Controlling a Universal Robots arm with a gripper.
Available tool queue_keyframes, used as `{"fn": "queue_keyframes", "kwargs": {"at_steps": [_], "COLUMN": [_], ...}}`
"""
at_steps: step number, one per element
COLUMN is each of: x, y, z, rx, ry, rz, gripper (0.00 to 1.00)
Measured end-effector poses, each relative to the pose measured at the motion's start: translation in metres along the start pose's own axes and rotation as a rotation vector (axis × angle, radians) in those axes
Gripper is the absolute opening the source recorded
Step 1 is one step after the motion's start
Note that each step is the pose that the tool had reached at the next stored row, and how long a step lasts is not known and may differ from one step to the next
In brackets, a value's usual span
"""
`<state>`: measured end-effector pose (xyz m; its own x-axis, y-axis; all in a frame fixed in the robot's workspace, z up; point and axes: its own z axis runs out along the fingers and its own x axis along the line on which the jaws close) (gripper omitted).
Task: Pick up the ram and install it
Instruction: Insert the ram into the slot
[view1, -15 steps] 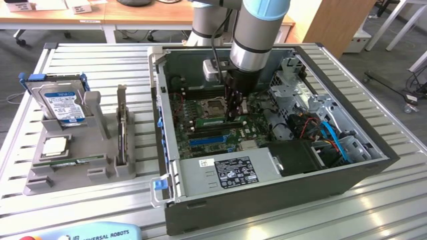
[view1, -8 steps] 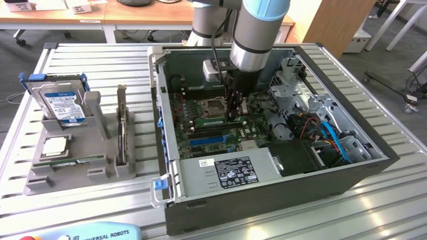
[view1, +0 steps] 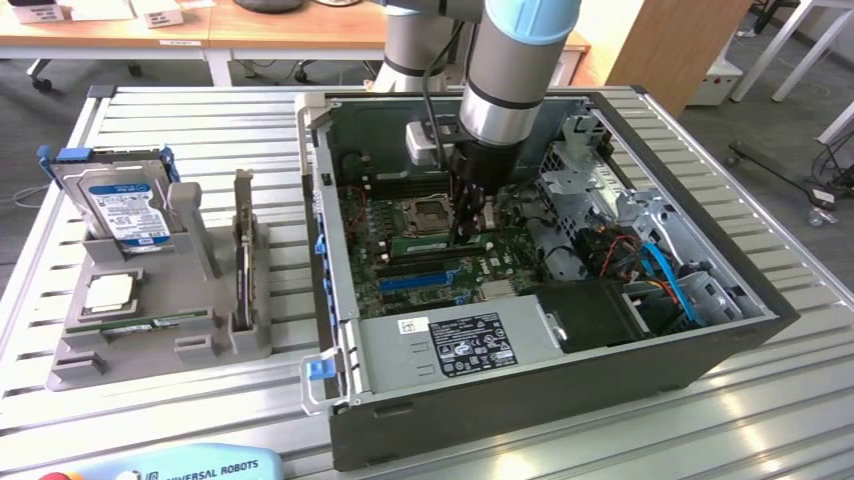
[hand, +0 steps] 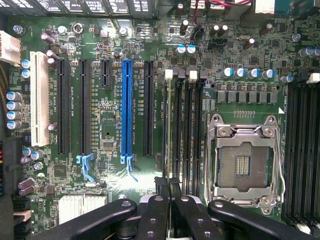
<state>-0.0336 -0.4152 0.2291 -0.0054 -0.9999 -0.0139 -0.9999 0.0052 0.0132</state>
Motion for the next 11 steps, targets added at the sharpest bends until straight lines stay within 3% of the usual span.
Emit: {"fn": "queue_keyframes", "kwargs": {"at_steps": [11], "x": [-0.0002], "y": [-0.0001], "z": [0.0006], "rx": [0.0000], "ry": [-0.0001], "rz": [0.000], "gripper": [0.12]}}
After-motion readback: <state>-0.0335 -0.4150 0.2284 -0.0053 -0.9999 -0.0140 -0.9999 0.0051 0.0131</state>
